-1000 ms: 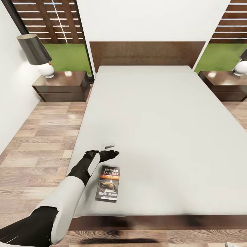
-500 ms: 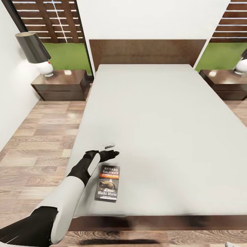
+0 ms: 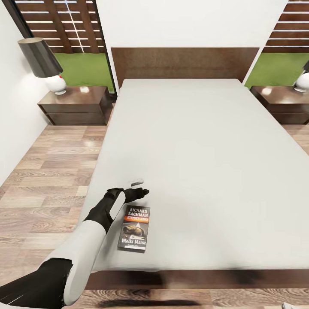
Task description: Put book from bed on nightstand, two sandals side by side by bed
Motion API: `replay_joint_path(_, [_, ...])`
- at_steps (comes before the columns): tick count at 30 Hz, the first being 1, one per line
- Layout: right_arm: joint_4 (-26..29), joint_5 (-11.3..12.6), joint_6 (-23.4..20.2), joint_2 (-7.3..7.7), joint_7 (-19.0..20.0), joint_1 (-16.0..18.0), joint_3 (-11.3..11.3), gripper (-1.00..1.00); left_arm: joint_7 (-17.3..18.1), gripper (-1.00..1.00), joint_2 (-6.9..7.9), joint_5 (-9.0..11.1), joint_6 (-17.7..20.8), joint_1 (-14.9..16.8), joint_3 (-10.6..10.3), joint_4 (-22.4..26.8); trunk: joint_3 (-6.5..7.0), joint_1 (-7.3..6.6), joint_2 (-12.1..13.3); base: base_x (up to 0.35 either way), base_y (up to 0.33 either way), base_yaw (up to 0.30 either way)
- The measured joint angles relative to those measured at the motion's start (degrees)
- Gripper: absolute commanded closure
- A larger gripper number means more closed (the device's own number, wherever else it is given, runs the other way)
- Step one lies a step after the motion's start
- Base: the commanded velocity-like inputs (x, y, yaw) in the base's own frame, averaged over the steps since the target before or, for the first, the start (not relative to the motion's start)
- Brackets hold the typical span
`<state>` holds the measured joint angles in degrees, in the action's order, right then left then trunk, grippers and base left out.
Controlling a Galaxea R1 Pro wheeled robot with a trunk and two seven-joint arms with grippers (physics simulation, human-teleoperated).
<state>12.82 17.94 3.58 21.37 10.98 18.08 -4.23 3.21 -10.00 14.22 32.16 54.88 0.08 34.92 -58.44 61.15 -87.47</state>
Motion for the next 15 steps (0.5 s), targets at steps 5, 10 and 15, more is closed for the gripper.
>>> replay_joint_path(5, [0.0,0.0,0.0,0.0,0.0,0.0,-0.03,-1.0,0.0,-1.0,0.0,-0.05,0.0,-0.01,0.0,0.0,-0.35,0.43,-0.79,0.0,0.0,0.0])
replay_joint_path(10, [0.0,0.0,0.0,0.0,0.0,0.0,-0.03,-1.0,0.0,-1.0,0.0,-0.07,0.0,0.0,0.0,0.0,-1.25,1.53,-2.79,0.0,0.0,0.0])
replay_joint_path(15, [0.0,0.0,0.0,0.0,0.0,0.0,0.0,-1.0,0.0,-1.0,0.0,-0.06,0.0,-0.03,0.0,0.0,-1.98,2.42,-4.41,0.0,0.0,0.0])
